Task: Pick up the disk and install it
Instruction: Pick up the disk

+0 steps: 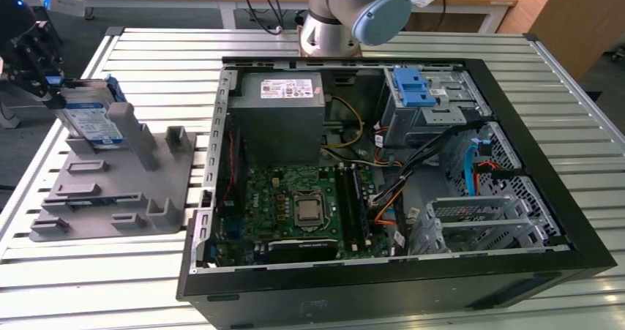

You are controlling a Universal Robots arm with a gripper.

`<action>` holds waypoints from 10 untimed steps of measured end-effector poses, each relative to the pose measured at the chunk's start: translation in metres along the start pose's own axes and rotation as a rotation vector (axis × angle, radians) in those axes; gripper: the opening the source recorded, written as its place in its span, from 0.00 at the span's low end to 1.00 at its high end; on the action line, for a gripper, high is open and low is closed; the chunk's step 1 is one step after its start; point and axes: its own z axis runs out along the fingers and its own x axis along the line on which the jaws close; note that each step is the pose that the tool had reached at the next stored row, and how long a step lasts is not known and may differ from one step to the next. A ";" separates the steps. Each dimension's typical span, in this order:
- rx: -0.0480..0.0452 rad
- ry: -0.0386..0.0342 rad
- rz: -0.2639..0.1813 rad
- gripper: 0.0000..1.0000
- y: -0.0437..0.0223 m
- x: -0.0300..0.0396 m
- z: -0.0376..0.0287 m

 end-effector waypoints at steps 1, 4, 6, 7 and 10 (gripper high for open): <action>-0.0002 0.0000 0.000 0.37 0.0000 0.0000 -0.0005; -0.0002 0.0000 0.000 0.37 0.0000 -0.0001 -0.0036; -0.0003 0.0001 0.000 0.37 0.0000 -0.0001 -0.0061; -0.0004 0.0001 0.000 0.37 0.0000 -0.0001 -0.0075; 0.0000 0.0000 0.000 0.37 0.0000 -0.0002 -0.0089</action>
